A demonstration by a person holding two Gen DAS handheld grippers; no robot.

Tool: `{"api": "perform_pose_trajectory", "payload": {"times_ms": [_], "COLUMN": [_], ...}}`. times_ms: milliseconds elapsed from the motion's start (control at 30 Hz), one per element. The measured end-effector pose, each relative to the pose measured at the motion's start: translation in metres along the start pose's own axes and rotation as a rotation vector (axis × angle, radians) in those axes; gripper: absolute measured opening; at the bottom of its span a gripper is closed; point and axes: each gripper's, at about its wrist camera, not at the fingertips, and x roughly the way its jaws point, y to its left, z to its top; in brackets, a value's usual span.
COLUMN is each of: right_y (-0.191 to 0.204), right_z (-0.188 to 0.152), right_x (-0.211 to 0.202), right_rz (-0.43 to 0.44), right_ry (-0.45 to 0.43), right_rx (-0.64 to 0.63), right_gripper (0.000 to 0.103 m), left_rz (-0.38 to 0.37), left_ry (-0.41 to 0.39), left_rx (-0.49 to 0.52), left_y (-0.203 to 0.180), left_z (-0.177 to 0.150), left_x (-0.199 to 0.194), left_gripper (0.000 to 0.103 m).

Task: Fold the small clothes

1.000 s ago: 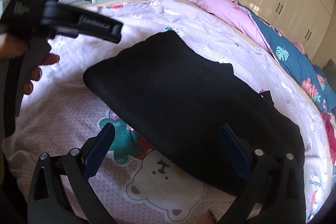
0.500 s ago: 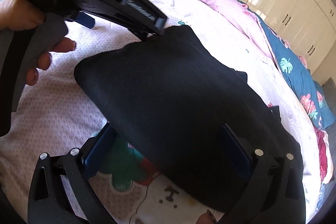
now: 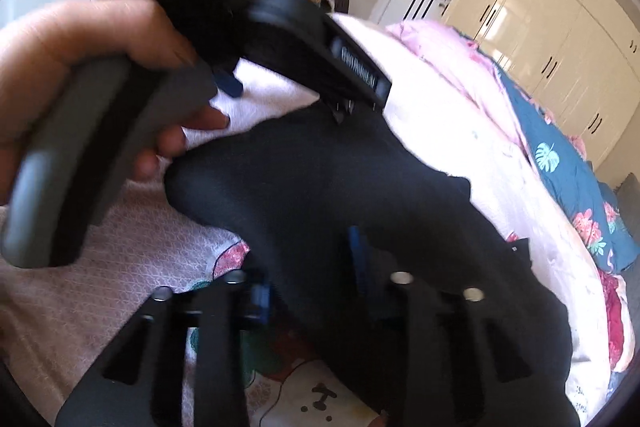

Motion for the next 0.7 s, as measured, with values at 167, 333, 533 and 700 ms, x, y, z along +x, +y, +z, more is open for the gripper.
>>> {"api": "perform_pose_trajectory", "payload": {"times_ms": [167,333,533,700], "right_y": [-0.019,-0.032,-0.038,-0.039], "right_z": [0.0,-0.003,-0.009,-0.019], "right_x": [-0.011,-0.023,-0.037,-0.049], "right_rz": [0.022,0.035,0.019,-0.017], "right_ry": [-0.048,-0.093,-0.133,-0.152], "right_rx": [0.079,0.135,0.166,0.179], "right_gripper": [0.019,0.017,0.016,0.015], "left_rz": [-0.01,-0.056,-0.158,-0.251], "left_ry": [0.015,0.032,0.026,0.021], "left_rx": [0.023,0.01,-0.005,0.013], "left_y": [-0.007,-0.018,-0.035,-0.055], "left_z": [0.0,0.001,-0.001,-0.004], "left_x": [0.004,0.009,0.002,-0.01], "left_gripper": [0.093,0.093,0.083,0.034]}}
